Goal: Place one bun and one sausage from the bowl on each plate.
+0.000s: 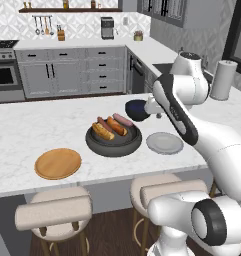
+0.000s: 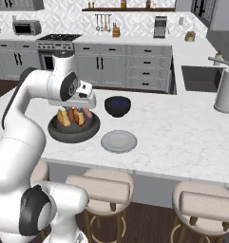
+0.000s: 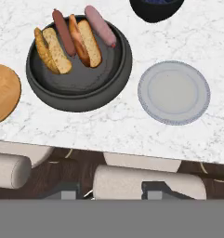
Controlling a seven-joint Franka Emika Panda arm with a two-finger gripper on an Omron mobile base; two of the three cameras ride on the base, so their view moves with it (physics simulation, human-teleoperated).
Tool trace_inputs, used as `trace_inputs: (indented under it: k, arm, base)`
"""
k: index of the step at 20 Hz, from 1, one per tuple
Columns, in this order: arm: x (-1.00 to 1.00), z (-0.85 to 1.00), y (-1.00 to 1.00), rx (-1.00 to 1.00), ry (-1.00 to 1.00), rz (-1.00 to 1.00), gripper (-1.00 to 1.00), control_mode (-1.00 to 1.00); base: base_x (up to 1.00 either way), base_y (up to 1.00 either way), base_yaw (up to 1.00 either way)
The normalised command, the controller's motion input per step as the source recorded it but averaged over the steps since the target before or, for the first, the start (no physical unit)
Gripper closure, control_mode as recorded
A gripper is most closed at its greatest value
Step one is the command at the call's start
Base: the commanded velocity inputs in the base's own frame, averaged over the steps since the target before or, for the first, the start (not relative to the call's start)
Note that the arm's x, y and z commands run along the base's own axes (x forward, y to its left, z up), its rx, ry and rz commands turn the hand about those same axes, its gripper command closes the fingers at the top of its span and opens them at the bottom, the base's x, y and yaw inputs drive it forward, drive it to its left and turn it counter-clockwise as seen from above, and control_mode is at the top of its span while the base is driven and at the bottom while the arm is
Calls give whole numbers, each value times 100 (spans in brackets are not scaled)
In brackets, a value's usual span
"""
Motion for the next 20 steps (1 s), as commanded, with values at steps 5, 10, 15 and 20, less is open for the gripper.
trace_inputs:
  k: [5, 10, 15, 20]
  arm:
    - [29, -36, 42, 0, 2, 6, -100, -100]
    - [73, -29, 100, 0, 7, 35, -100, -100]
    - [27, -17, 69, -6, 14, 15, -100, -100]
    - [68, -37, 67, -8, 2, 2, -100, -100]
  base:
    - [0, 0, 0]
    - [0, 0, 0]
    - [0, 0, 0]
    - [0, 0, 0]
